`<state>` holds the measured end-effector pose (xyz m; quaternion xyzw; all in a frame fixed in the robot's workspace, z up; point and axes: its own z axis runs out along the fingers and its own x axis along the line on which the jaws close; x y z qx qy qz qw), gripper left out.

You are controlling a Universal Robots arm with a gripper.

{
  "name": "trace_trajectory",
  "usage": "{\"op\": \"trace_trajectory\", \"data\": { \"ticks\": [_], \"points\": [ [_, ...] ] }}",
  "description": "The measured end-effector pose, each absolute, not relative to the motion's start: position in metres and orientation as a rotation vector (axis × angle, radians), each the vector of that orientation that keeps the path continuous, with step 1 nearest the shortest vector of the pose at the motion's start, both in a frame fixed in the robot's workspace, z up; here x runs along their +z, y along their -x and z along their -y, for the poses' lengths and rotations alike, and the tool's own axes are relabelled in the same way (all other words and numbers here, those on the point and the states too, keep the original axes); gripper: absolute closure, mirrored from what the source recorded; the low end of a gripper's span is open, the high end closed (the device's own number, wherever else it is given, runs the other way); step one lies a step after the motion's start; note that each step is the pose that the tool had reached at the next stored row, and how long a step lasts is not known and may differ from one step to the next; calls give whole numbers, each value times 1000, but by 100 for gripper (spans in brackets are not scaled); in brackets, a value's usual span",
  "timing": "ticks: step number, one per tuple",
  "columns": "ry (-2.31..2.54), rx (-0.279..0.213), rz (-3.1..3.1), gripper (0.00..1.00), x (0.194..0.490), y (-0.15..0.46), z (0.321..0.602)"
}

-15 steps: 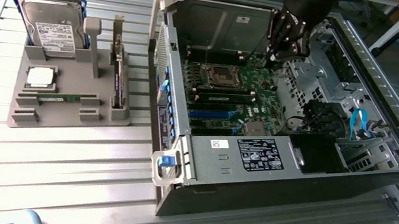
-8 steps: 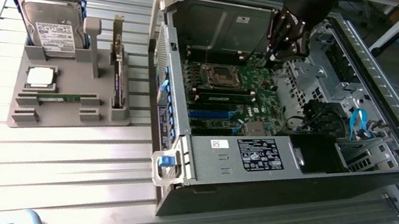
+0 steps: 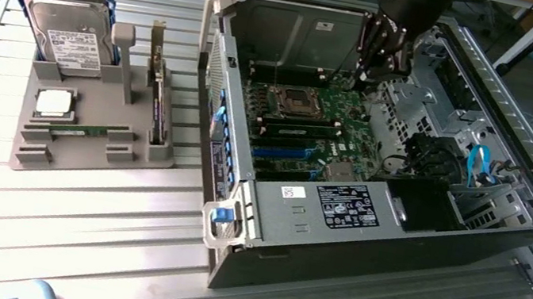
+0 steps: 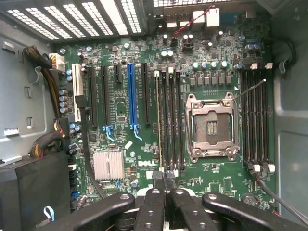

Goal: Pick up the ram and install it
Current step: 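Press down the ram until it locks into place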

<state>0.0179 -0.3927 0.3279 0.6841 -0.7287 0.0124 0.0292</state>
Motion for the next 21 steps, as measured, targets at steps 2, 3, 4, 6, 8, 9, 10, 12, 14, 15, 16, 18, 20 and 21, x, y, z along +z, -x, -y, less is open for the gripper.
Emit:
{"op": "trace_trajectory", "data": {
  "ticks": [2, 3, 4, 6, 8, 9, 10, 12, 14, 15, 16, 18, 20, 21],
  "points": [
    [-2102, 38, 2255, 89, 328, -18, 393],
    [-2098, 38, 2259, 89, 328, -18, 393],
    [-2095, 38, 2261, 89, 328, -18, 393],
    [-2088, 38, 2268, 89, 328, -18, 393],
    [-2079, 37, 2276, 89, 328, -18, 393],
    [-2076, 37, 2279, 89, 328, -18, 393],
    [-2070, 37, 2284, 89, 328, -18, 393],
    [-2063, 37, 2290, 89, 328, -18, 393],
    [-2057, 36, 2296, 89, 328, -18, 393],
    [-2054, 36, 2299, 89, 328, -18, 393],
    [-2051, 36, 2301, 89, 328, -18, 393],
    [-2044, 36, 2307, 89, 328, -18, 393],
    [-2037, 36, 2313, 89, 328, -18, 392],
    [-2034, 35, 2316, 89, 328, -18, 392]
  ]
}}
